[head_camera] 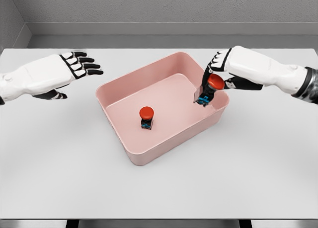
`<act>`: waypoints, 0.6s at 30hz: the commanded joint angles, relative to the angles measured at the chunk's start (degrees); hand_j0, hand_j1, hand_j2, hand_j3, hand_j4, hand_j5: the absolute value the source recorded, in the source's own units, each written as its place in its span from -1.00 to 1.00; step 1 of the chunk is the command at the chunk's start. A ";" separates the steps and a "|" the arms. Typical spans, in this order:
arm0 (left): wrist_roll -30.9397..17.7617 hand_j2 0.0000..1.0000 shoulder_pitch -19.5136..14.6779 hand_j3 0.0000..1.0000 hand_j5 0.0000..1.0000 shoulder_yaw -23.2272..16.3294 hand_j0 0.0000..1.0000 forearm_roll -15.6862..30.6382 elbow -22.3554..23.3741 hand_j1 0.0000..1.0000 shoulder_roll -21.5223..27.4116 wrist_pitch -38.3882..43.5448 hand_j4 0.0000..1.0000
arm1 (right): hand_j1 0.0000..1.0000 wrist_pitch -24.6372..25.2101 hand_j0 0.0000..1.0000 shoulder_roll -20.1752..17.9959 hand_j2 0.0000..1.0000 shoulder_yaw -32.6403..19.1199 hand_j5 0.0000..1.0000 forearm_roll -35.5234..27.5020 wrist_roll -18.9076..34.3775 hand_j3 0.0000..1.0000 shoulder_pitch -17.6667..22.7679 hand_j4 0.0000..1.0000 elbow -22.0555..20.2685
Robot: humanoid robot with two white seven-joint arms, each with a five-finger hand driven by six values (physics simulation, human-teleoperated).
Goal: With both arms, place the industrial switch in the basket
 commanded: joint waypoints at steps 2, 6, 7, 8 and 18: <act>-0.03 1.00 0.00 1.00 1.00 -0.12 1.00 0.34 0.00 1.00 -0.06 0.10 1.00 | -0.19 0.08 -0.19 2.62 -0.19 0.82 -0.19 -0.14 1.55 -0.19 -0.09 -0.19 0.18; -0.12 1.00 0.00 1.00 1.00 -0.12 1.00 0.34 0.00 1.00 -0.06 0.10 1.00 | -0.19 0.08 -0.19 4.64 -0.19 1.61 -0.19 0.21 2.43 -0.19 -1.41 -0.19 0.27; -0.12 1.00 0.00 1.00 1.00 -0.12 1.00 0.34 0.00 1.00 -0.06 0.10 1.00 | -0.19 0.08 -0.19 5.08 -0.19 1.61 -0.19 0.21 2.43 -0.19 -1.85 -0.19 0.35; -0.12 1.00 0.00 1.00 1.00 -0.12 1.00 0.34 0.00 1.00 -0.06 0.10 1.00 | -0.19 0.08 -0.19 5.52 -0.19 1.61 -0.19 0.21 2.43 -0.19 -2.29 -0.19 0.44; -0.12 1.00 0.00 1.00 1.00 0.05 1.00 0.34 0.00 1.00 0.02 0.10 1.00 | 1.00 0.08 1.00 6.84 1.00 0.73 1.00 0.21 2.87 1.00 -4.40 1.00 1.06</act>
